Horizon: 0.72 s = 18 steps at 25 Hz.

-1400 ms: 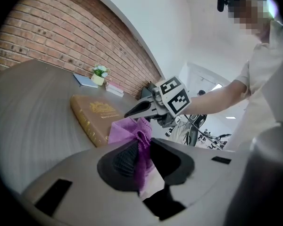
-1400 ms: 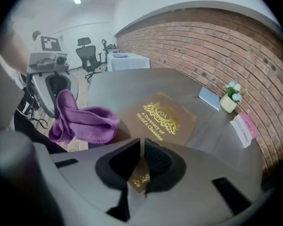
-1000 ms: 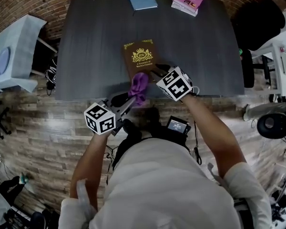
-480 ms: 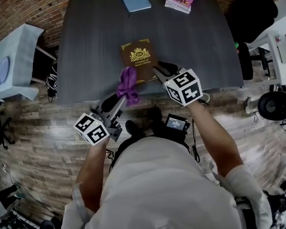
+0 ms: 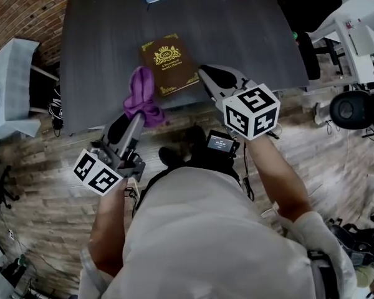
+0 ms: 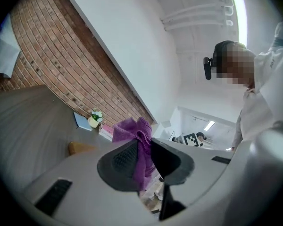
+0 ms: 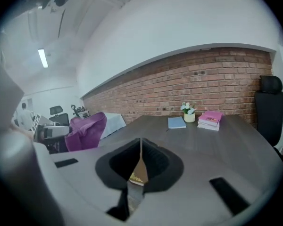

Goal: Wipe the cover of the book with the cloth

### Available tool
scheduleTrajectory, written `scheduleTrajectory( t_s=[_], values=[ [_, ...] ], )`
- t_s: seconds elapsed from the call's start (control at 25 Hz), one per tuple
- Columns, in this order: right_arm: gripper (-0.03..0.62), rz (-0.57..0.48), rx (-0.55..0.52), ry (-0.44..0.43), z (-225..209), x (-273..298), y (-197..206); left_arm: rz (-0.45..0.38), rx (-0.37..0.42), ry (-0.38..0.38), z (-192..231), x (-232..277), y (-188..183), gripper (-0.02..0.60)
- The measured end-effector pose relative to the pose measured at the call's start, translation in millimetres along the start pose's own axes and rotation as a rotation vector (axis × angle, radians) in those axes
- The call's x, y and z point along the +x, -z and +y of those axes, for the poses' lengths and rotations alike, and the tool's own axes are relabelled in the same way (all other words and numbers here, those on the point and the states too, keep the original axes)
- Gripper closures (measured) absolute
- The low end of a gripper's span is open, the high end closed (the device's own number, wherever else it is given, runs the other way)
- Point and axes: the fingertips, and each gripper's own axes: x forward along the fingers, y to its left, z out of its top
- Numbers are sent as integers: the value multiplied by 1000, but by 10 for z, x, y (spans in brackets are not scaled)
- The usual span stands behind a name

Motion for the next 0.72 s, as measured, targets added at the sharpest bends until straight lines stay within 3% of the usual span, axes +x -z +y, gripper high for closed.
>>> scheduleTrajectory(
  t_s=[0.36,0.72],
  values=[
    [580,-107,89,-40,132,-602,-185,-74,53,17,-404,-107,-237,494],
    [580,-81,90,-93,-75,-1060,-76,-131,38,-31,-810,61,-121,494]
  ],
)
